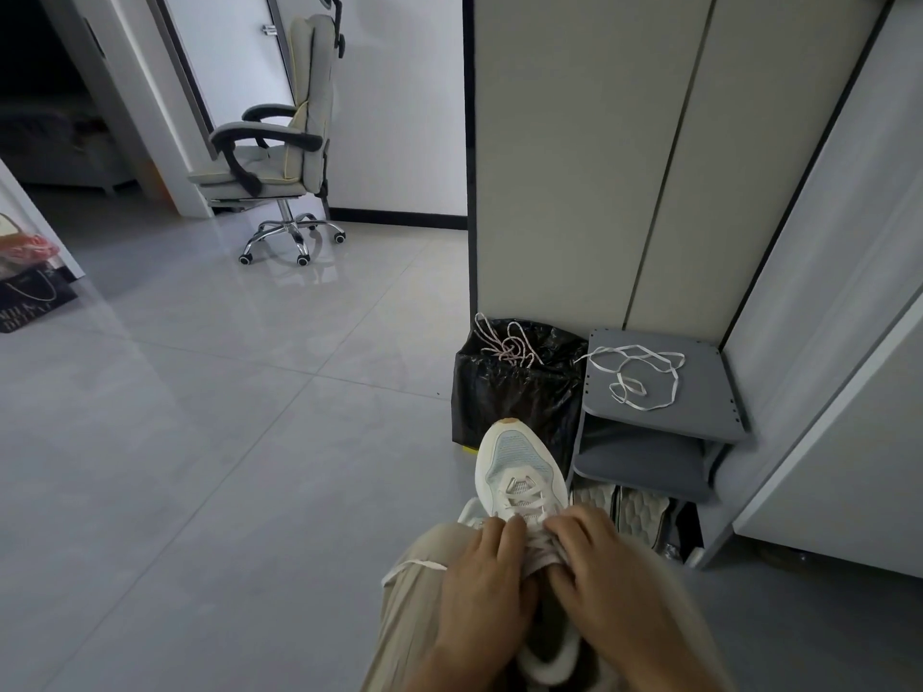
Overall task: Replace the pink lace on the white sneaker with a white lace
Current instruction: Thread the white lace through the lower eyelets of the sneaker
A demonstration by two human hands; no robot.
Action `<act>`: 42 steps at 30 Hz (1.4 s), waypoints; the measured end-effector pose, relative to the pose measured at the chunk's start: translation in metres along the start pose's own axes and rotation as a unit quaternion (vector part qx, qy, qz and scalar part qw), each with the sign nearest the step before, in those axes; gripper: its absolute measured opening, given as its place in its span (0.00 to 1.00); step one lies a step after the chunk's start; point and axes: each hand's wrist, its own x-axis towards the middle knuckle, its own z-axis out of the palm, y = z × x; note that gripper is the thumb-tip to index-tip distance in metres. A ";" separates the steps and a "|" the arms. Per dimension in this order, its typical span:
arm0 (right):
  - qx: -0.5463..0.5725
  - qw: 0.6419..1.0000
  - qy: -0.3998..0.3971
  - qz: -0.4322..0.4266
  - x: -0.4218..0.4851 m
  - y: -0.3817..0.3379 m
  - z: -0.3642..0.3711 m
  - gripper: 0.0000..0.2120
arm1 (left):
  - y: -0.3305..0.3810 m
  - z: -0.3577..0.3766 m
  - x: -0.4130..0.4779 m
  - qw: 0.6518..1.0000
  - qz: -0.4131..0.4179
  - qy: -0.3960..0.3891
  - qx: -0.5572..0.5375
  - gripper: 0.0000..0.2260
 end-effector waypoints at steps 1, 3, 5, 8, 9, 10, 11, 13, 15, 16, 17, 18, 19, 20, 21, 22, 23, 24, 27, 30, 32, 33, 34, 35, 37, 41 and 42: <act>0.006 1.000 0.001 0.000 0.000 0.000 -0.001 0.09 | 0.000 0.001 -0.002 1.000 0.001 0.014 -0.012 0.13; 0.016 1.000 0.005 0.016 -0.002 0.001 -0.001 0.09 | 0.001 -0.001 -0.004 0.998 0.002 0.049 -0.050 0.11; 0.002 0.999 0.001 0.032 -0.003 -0.001 -0.003 0.11 | 0.002 -0.007 -0.003 0.996 0.006 0.074 -0.053 0.07; 0.031 0.997 -0.039 0.051 -0.005 0.003 -0.008 0.12 | 0.000 -0.016 -0.002 0.996 0.024 0.078 -0.025 0.04; 0.057 0.996 -0.045 0.055 -0.007 0.005 -0.009 0.11 | -0.001 -0.018 -0.003 0.996 0.024 0.072 -0.045 0.04; 0.075 0.995 -0.045 0.056 -0.007 0.007 -0.010 0.10 | -0.003 -0.017 -0.004 0.996 0.022 0.064 -0.064 0.04; 0.085 0.994 -0.044 0.055 -0.007 0.007 -0.010 0.10 | -0.005 -0.015 -0.005 0.995 0.016 0.056 -0.080 0.05; 0.097 0.992 -0.055 0.056 -0.008 0.008 -0.010 0.09 | -0.007 -0.014 -0.007 0.993 0.004 0.038 -0.113 0.06; 0.094 0.992 -0.057 0.056 -0.009 0.010 -0.006 0.08 | -0.005 -0.016 -0.007 0.992 -0.001 0.035 -0.120 0.09; 0.095 0.993 -0.049 0.056 -0.009 0.010 -0.006 0.09 | -0.002 -0.020 -0.006 0.993 0.005 0.035 -0.114 0.11; 0.098 0.993 -0.042 0.054 -0.010 0.011 -0.005 0.09 | -0.001 -0.024 -0.005 0.994 0.016 0.035 -0.102 0.13; 0.094 0.994 -0.035 0.050 -0.011 0.010 -0.005 0.10 | 0.002 -0.028 -0.004 0.995 0.028 0.030 -0.089 0.14; 0.088 0.995 -0.024 0.044 -0.011 0.009 -0.005 0.11 | 0.004 -0.032 -0.003 0.996 0.038 0.025 -0.074 0.16; 0.084 0.995 -0.016 0.041 -0.011 0.009 -0.005 0.11 | 0.006 -0.036 -0.002 0.997 0.047 0.023 -0.054 0.19; 0.084 0.996 -0.009 0.038 -0.012 0.009 -0.005 0.12 | 0.008 -0.039 -0.001 0.998 0.055 0.026 -0.033 0.20; 0.086 0.996 -0.009 0.038 -0.012 0.009 -0.005 0.12 | 0.010 -0.042 -0.001 0.998 0.059 0.029 -0.017 0.21; 0.081 0.996 -0.009 0.036 -0.012 0.009 -0.004 0.13 | 0.012 -0.044 -0.001 0.998 0.060 0.029 -0.004 0.21; 0.077 0.996 -0.011 0.032 -0.012 0.009 -0.004 0.13 | 0.012 -0.044 -0.001 0.998 0.056 0.029 0.005 0.22; 0.067 0.997 -0.034 0.031 -0.010 0.011 -0.007 0.10 | 0.010 -0.038 -0.003 0.999 0.036 0.020 -0.004 0.22; 0.038 0.997 -0.049 0.035 -0.009 0.015 -0.007 0.10 | 0.007 -0.032 -0.005 0.999 0.031 0.029 -0.024 0.13; 0.031 0.997 -0.056 0.038 -0.008 0.015 -0.008 0.12 | 0.005 -0.028 -0.006 0.998 0.024 0.033 -0.047 0.08; 0.035 0.997 -0.062 0.040 -0.009 0.015 -0.009 0.12 | 0.004 -0.027 -0.006 0.997 0.017 0.025 -0.066 0.08; 0.044 0.996 -0.062 0.038 -0.008 0.014 -0.009 0.12 | 0.003 -0.024 -0.006 0.997 0.014 0.024 -0.075 0.08; 0.041 0.996 -0.064 0.039 -0.009 0.016 -0.006 0.11 | 0.002 -0.023 -0.006 0.997 0.014 0.022 -0.077 0.08; 0.032 0.996 -0.079 0.040 -0.009 0.014 -0.009 0.11 | -0.001 -0.017 -0.006 0.996 0.025 0.024 -0.081 0.08; 0.050 0.991 -0.108 0.061 -0.004 0.008 -0.022 0.13 | -0.006 -0.003 -0.002 0.989 0.043 0.043 -0.137 0.06; 0.060 0.987 -0.122 0.089 -0.002 0.009 -0.022 0.14 | -0.006 0.000 0.001 0.988 0.044 0.036 -0.147 0.05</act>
